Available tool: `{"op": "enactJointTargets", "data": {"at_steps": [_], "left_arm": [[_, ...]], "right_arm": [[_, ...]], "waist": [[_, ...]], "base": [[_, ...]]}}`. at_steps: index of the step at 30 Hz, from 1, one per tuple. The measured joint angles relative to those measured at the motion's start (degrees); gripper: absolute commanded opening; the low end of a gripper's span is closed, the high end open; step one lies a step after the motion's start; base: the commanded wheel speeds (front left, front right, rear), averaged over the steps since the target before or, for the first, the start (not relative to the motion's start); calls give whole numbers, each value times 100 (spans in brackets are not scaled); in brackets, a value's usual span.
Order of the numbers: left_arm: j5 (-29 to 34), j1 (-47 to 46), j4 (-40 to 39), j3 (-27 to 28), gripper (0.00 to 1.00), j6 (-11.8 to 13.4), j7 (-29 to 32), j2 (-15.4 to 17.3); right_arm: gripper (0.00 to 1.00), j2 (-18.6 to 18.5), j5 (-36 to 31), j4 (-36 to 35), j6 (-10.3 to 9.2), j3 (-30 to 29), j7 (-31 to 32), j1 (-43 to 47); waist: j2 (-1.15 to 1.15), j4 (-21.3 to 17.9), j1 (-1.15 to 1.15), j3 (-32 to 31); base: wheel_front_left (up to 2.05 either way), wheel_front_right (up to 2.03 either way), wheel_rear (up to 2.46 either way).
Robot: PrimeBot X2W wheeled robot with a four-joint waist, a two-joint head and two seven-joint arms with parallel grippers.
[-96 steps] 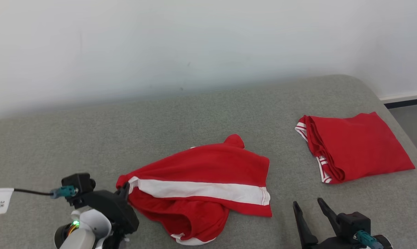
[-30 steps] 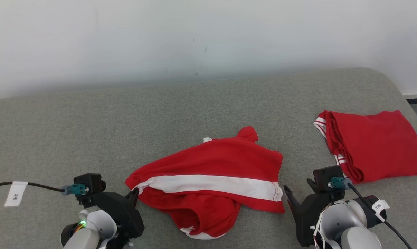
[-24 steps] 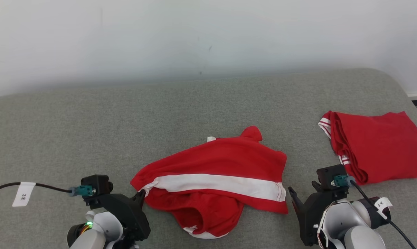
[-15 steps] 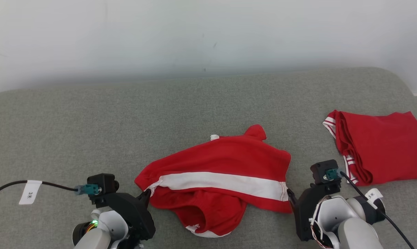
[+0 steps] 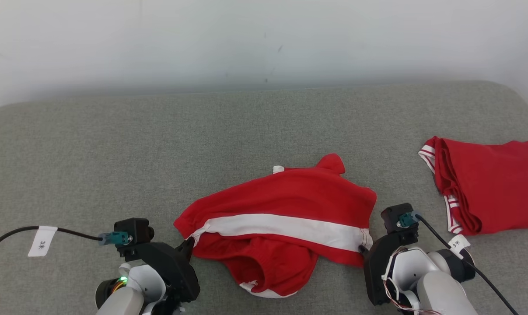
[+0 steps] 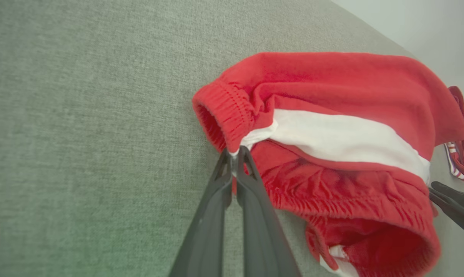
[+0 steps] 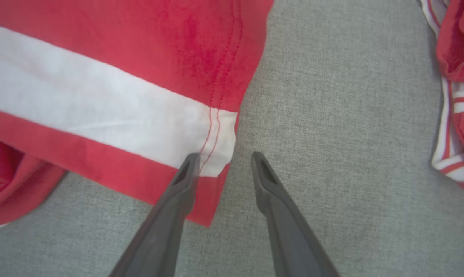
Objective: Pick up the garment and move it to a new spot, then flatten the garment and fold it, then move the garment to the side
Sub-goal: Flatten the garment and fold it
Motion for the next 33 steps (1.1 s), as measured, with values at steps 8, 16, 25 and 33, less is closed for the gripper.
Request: {"op": "enactJointTargets", "data": {"at_steps": [8, 16, 25, 33], "left_arm": [[0, -98, 30, -16, 0, -38, -22, -16], [-11, -109, 87, -23, 0, -44, -46, -21], [-30, -112, 103, -30, 0, -43, -47, -18], [-62, -112, 116, -44, 0, -44, -55, -18]], "right_arm": [[38, -1, 57, 336, 0, 67, -204, -251], [34, 1, 63, 524, 0, 129, -369, -365], [58, 0, 27, 413, 0, 172, -342, -337], [32, 1, 66, 391, 0, 201, -279, -244]], "waist": [[0, 84, 0, 96], [0, 65, 0, 61], [0, 30, 0, 30], [0, 70, 0, 34]], "base": [[0, 0, 0], [0, 0, 0], [0, 0, 0], [0, 0, 0]]}}
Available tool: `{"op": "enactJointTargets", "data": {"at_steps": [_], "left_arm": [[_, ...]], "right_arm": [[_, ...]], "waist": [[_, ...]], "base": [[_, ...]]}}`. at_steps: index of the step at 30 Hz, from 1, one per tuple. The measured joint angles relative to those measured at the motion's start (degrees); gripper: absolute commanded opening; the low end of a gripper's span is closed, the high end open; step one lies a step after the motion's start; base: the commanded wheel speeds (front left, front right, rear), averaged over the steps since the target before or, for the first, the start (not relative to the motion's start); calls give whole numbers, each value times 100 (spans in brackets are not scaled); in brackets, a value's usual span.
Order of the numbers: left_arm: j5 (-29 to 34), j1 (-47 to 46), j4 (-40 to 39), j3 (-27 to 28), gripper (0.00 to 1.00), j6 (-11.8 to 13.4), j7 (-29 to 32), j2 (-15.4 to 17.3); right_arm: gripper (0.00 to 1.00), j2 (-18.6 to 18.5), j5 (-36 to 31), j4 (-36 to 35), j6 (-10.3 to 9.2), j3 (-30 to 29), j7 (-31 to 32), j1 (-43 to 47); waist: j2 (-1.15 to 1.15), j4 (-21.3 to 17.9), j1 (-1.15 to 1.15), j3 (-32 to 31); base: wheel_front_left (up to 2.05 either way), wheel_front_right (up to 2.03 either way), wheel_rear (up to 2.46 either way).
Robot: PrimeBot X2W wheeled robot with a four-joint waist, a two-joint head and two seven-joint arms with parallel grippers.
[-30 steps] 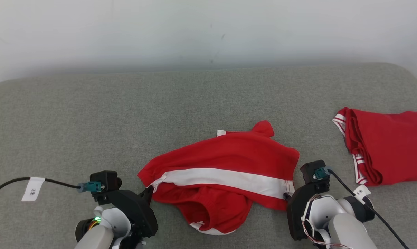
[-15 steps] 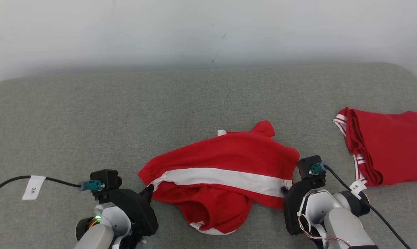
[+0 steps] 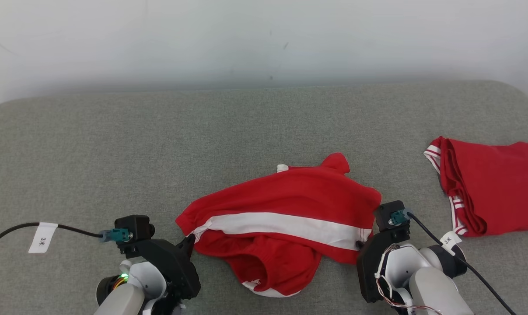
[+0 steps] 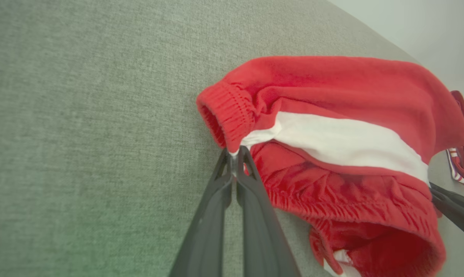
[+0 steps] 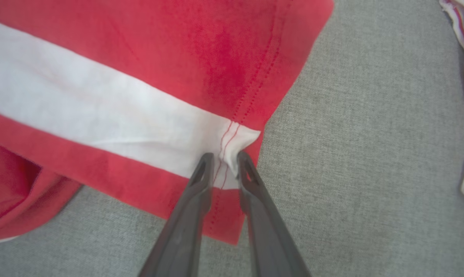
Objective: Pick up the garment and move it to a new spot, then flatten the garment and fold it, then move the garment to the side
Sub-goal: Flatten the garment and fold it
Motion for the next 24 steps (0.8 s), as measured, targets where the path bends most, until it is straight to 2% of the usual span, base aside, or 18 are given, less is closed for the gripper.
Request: {"op": "enactJointTargets", "data": {"at_steps": [3, 5, 9, 17, 21, 24], "left_arm": [[-2, 0, -1, -2, 0, 0, -2, 1], [-8, 0, -1, -1, 0, 0, -7, 7], [-13, 1, -16, 0, 0, 0, -26, 22], [-69, -146, -554, 297, 0, -101, -567, 63], [-477, -224, -1018, 670, 0, -157, -597, 66], [-771, -417, -1349, 939, 0, -119, -372, 186]], "right_arm": [[24, -1, 8, -32, 0, 25, 15, 3], [0, -1, 24, -60, 0, 46, -8, 5], [0, 0, 25, -141, 0, 58, -132, 4], [0, 1, 250, -725, 0, -287, -602, -47], [0, 0, 503, -1150, 0, -353, -723, -255], [0, -4, 736, -1346, 0, -166, -749, -689]], "waist": [[0, 14, 0, 7], [0, 17, 0, 7], [0, 21, 0, -8], [0, 9, 0, -68], [0, -31, 0, 17], [0, -71, 0, 175]], "base": [[0, 0, 0], [0, 0, 0], [0, 0, 0], [0, 0, 0], [0, 0, 0], [0, 0, 0]]}}
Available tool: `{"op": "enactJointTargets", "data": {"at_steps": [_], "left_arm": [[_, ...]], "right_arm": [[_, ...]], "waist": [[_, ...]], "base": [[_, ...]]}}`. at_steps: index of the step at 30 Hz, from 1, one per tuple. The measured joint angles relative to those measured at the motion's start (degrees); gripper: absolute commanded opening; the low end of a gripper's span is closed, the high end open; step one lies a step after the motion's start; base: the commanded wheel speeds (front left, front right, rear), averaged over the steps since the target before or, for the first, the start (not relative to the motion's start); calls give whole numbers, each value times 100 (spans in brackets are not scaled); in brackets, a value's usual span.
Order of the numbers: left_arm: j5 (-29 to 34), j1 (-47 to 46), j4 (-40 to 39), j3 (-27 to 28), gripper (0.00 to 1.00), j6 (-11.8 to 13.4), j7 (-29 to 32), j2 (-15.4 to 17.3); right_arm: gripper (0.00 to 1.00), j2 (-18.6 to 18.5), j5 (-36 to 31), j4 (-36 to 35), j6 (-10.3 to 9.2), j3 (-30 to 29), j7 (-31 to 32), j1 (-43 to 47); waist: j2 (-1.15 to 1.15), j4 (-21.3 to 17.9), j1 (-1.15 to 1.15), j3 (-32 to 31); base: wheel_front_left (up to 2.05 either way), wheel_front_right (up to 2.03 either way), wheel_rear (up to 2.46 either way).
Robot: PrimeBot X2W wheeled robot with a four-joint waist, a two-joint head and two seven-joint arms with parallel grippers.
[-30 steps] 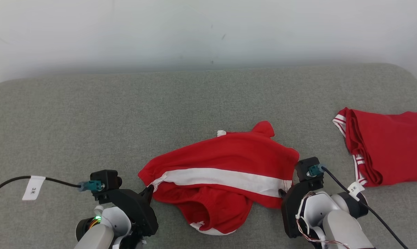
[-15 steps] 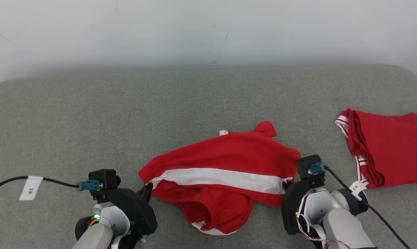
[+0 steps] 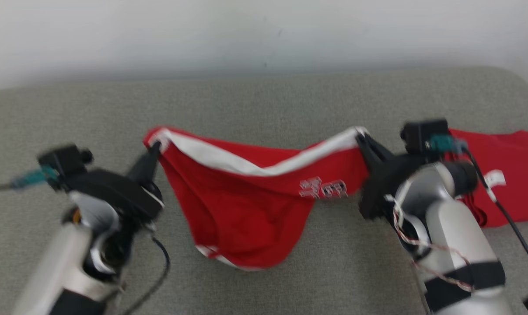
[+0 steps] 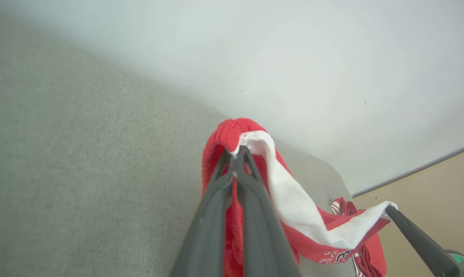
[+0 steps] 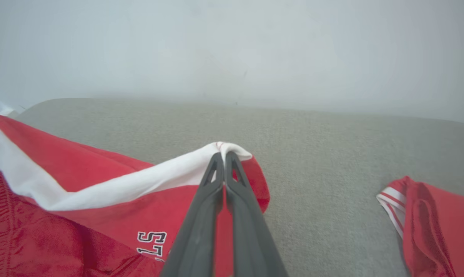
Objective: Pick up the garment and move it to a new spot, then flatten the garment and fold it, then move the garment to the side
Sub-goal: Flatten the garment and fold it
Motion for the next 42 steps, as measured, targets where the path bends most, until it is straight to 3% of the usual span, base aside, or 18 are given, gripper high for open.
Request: {"op": "enactJointTargets", "data": {"at_steps": [3, 7, 11, 14, 18, 24, 25, 28, 33, 37, 39, 42], "left_arm": [[22, -549, -270, 133, 0, 100, 292, 336], [81, -1568, -430, 223, 0, 192, 757, 672], [59, -2463, -342, 326, 0, 112, 1005, 801], [-45, -2971, -120, 521, 0, 105, 995, 799], [-31, -3685, 9, 677, 0, -175, 624, 743], [-2, -4313, 73, 1026, 0, -564, -397, 516], [132, -4360, 3, 956, 0, -748, -645, 591], [149, -4119, -114, 705, 0, -893, -771, 615], [211, -2828, -200, -152, 0, -918, -775, 823], [-221, -1731, 75, -224, 0, -924, -964, 753], [-676, -1174, 198, -286, 0, -923, -827, 595], [-844, -385, 124, -593, 0, -924, -673, 624]], "right_arm": [[0, -22, 587, -1, 0, 441, 85, -721], [0, -475, 896, 220, 1, 854, -134, -2045], [0, -912, 658, 925, 0, 1249, -621, -3177], [0, -1025, 363, 1468, 0, 1439, -1103, -3883], [0, -1017, -38, 2018, 0, 1014, -1974, -4797], [0, -983, -1046, 2480, 2, 494, -3122, -5662], [0, -954, -1368, 2522, 2, 408, -3368, -5747], [0, -957, -1586, 2762, 1, 416, -3416, -5710], [0, -995, -1466, 3267, 1, 1047, -3132, -4800], [0, -1080, -801, 3317, 1, 1484, -2843, -3932], [0, -1180, -437, 3140, 1, 1690, -2788, -3427], [0, -1397, 23, 2673, 1, 1930, -2691, -2706]], "waist": [[0, -50, 0, 237], [0, -123, 1, 652], [1, -187, 2, 1081], [2, -235, 3, 1344], [1, -285, 3, 1588], [1, -255, 1, 1630], [0, -222, -1, 1604], [-1, -167, -1, 1592], [0, -99, 1, 1538], [-1, -101, 0, 1371], [0, -107, 0, 1252], [0, -128, 0, 1034]], "base": [[0, 0, 0], [0, 0, 0], [0, 0, 0], [0, 0, 0], [0, 0, 0], [0, 0, 0], [0, 0, 0], [0, 0, 0], [0, 0, 0], [0, 0, 0], [0, 0, 0], [0, 0, 0]]}}
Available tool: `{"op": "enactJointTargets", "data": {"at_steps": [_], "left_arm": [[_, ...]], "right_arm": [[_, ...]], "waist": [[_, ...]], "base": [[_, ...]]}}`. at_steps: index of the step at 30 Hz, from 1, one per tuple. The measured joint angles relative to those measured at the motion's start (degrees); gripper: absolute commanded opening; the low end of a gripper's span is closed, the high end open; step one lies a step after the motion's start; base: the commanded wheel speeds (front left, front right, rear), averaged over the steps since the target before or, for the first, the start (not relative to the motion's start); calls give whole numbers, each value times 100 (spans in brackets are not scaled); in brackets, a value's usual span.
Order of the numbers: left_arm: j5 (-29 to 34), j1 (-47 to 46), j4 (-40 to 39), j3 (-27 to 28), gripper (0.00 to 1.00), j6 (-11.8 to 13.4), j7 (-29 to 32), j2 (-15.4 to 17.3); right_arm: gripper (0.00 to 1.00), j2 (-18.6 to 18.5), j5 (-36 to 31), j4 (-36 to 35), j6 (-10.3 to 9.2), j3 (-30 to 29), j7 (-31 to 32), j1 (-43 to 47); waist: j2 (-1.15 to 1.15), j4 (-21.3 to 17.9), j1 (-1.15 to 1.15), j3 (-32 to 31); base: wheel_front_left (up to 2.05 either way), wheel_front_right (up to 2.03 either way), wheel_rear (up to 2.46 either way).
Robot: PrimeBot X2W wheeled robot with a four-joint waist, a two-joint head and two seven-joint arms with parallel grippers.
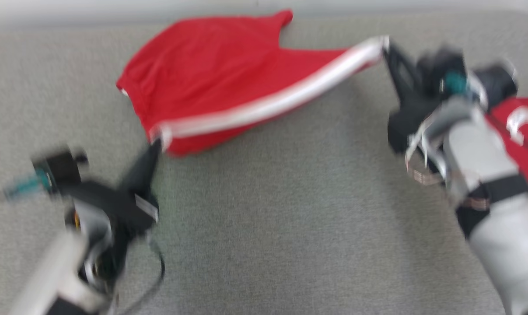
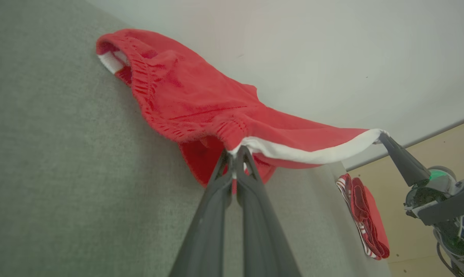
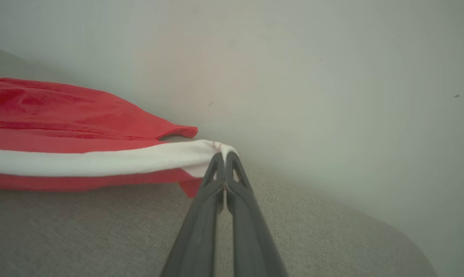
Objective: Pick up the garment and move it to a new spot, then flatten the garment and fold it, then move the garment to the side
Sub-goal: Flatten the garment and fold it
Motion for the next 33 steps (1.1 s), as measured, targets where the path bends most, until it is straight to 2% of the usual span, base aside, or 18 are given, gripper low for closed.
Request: {"op": "enactJointTargets", "data": {"at_steps": [5, 10, 14, 21, 25, 27, 29, 33], "left_arm": [[-1, 920, -119, -215, 0, 0, -257, 27], [374, 1484, -197, -535, 0, 55, -432, 132], [548, 1940, -237, -717, 0, 242, -482, 213], [749, 2560, -416, -847, 0, 524, -505, 481], [772, 2972, -689, -913, 0, 721, -426, 697], [985, 3116, -832, -1060, 0, 871, -368, 864], [1161, 3250, -969, -1158, 0, 995, -330, 987], [1230, 3413, -1305, -1217, 0, 1129, -376, 993]], "right_arm": [[0, -376, 419, -899, 0, 113, 411, 1222], [0, -695, 435, -2002, 0, -37, 851, 2374], [0, -727, 521, -2881, 0, -87, 1491, 3378], [0, -1236, 699, -4146, 0, 32, 2655, 4530], [0, -1458, 927, -4820, 0, -101, 3376, 5194], [0, -1546, 1028, -5120, 0, -170, 3679, 5505], [0, -1649, 1110, -5412, 0, -186, 3863, 5750], [0, -1737, 1126, -5827, 0, -375, 3986, 5884]], "waist": [[0, -49, -1, -407], [-1, -63, -1, -830], [-1, -63, -2, -1151], [-1, -47, -2, -1526], [-1, -16, -1, -1637], [-1, 22, -1, -1639], [0, 62, 0, -1628], [0, 118, 0, -1598]], "base": [[0, 0, 0], [0, 0, 0], [0, 0, 0], [0, 0, 0], [0, 0, 0], [0, 0, 0], [0, 0, 0], [0, 0, 0]]}}
